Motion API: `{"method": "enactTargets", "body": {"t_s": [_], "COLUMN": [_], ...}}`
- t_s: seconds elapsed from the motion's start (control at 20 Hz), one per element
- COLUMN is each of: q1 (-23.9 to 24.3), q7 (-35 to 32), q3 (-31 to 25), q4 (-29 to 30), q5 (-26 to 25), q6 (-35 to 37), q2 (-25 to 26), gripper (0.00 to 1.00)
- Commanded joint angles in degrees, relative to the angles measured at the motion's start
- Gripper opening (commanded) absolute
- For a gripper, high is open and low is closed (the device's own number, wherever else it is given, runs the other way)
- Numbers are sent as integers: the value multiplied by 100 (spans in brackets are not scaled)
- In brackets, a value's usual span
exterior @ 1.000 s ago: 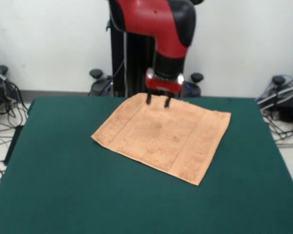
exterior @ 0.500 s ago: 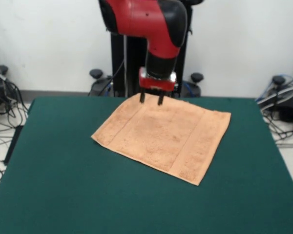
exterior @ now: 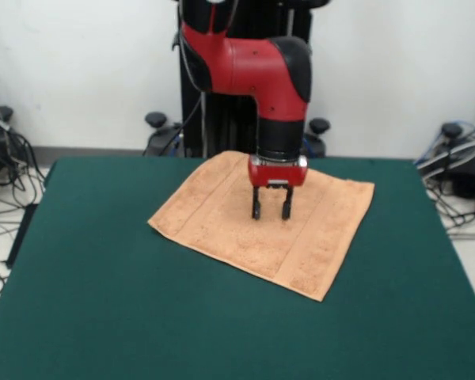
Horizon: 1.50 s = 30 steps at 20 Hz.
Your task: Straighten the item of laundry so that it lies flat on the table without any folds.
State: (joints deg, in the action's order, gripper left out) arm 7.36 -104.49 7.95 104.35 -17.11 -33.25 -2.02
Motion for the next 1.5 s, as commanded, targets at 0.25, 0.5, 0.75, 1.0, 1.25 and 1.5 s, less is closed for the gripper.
{"method": "enactTargets", "body": {"t_s": [0.25, 0.5, 0.75, 1.0, 1.25, 1.5], "q1": [40, 37, -133, -128, -179, -184], "q7": [-600, -552, -510, -450, -291, -266], "q3": [-320, -179, 127, 186, 292, 281], "q4": [-1212, -1400, -1316, -1341, -1319, -1410], "q5": [341, 385, 799, 879, 1135, 1118], "q6": [611, 271, -1861, -2318, -2945, -2938], "q2": [829, 901, 977, 1010, 1055, 1047], "gripper": [100, 100, 100, 100, 100, 100]}}
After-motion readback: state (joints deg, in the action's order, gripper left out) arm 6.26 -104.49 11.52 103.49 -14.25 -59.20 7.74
